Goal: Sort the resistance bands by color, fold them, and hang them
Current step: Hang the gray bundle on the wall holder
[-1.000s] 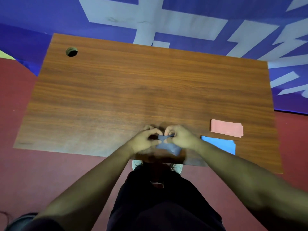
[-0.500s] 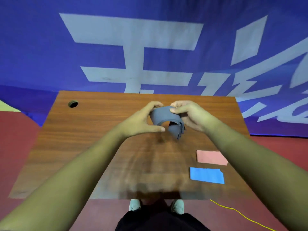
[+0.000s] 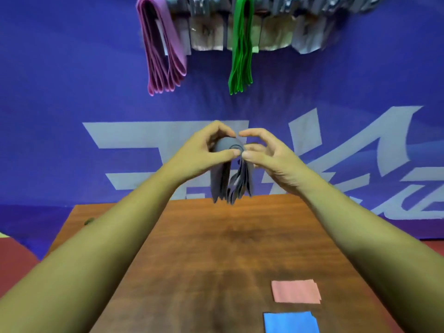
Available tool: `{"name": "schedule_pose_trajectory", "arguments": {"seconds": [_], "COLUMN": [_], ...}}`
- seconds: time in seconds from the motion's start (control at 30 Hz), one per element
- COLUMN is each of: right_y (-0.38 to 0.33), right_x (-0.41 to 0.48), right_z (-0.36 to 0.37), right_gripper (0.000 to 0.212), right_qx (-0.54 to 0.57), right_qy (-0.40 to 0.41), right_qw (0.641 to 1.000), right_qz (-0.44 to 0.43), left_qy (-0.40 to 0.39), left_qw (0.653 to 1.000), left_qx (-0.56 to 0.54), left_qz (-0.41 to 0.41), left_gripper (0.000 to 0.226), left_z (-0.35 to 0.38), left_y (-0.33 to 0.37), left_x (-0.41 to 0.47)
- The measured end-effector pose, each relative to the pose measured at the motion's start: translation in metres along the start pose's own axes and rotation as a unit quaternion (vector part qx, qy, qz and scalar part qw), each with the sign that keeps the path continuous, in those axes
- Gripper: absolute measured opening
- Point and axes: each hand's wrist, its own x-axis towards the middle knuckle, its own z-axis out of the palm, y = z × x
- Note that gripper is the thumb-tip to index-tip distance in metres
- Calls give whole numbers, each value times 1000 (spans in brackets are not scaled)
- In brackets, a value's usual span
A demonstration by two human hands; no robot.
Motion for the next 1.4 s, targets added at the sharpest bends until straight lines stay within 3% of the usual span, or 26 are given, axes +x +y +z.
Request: {"name": "schedule_pose_trajectory", "arguments": {"seconds": [0.17,0.37,0.53,0.73,1.1,1.4], "right_y": [-39,-82,-112,-143,-160,-158], "right_x": [4,3,1,4,47,87], "right_z": [-30,-84,-122,-154,-152,-133], "right_gripper": [49,17,13,11,14,17], "right_qx": [-118,-174,-216,-217,-184,-216], "right_qy": [46,127,180,207,212,253], "right_qw": [989,964,941,924,921,904], "right_qz": [-75,-155,-188,-237,-271,-269], "left_qy": [22,39,43,37,189,254], "left_qw": [998,995,994,976,962,931], "left_qx": [40,58,57,161,98,201], "left_qz": [41,67,88,143,170,168], "left_gripper": [32,27,32,41,14,20], "left_z": [6,26,46,54,35,22], "left_y": [39,80,103,130,146,141], "left_x": [41,81,109,143,173,183]}}
